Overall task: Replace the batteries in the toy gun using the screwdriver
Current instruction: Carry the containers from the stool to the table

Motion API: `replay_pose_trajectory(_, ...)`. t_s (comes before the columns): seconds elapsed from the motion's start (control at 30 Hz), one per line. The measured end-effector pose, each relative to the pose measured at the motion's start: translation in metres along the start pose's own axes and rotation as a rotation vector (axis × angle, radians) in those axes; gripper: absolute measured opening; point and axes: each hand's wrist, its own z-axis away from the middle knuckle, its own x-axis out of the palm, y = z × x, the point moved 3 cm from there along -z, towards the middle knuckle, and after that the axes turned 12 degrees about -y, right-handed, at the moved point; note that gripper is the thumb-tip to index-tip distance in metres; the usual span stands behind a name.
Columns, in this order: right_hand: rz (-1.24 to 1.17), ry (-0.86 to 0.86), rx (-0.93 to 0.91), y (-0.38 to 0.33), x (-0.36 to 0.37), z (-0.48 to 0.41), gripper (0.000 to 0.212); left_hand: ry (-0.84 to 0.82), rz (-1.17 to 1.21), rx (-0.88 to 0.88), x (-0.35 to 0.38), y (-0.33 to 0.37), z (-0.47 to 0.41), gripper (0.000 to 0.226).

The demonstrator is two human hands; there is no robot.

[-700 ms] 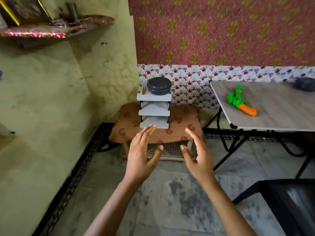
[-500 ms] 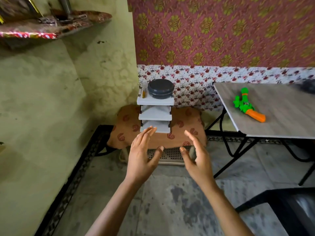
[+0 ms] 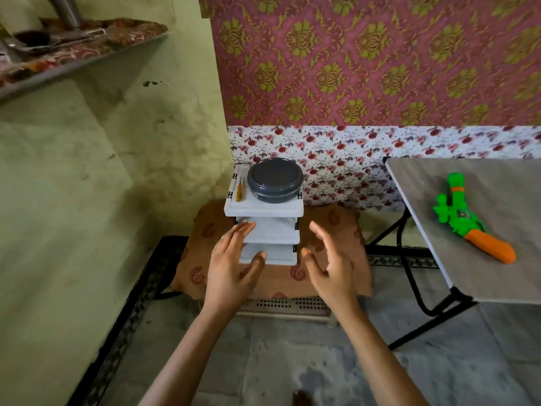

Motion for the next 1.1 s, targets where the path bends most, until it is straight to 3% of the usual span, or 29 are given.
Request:
replay_pose_trajectory(0.33, -0.072, -0.083, 0.053, 0.059, 0.023, -0.129, 0.055, 0.015, -0.010, -0.129, 0.009, -0.053, -0.111, 0.054)
replay_pose_trajectory(0.57, 0.039, -0.110, 0.110, 0.088, 0.057, -0.208, 0.049, -0.013, -0.039, -0.210, 0.011, -0.126, -0.190, 0.049)
replay_pose_trajectory(0.7, 0.113, -0.117, 0.170, 0.099, 0.071, -0.248, 0.048, -0.083, -0.068, -0.323, 0.015, -0.170, -0.242, 0.030)
replay_pose_trajectory(0.93, 0.114, -0.086, 0.289, 0.123, 0.083, -0.292, 0.050, -0.295, -0.006, -0.609, 0.046, -0.243, -0.302, 0.034)
replay_pose_trajectory(1.1, 0.144, -0.111, 0.340, 0.141, 0.085, -0.309, 0.051, -0.349, 0.002, -0.760, 0.064, -0.260, -0.322, 0.030)
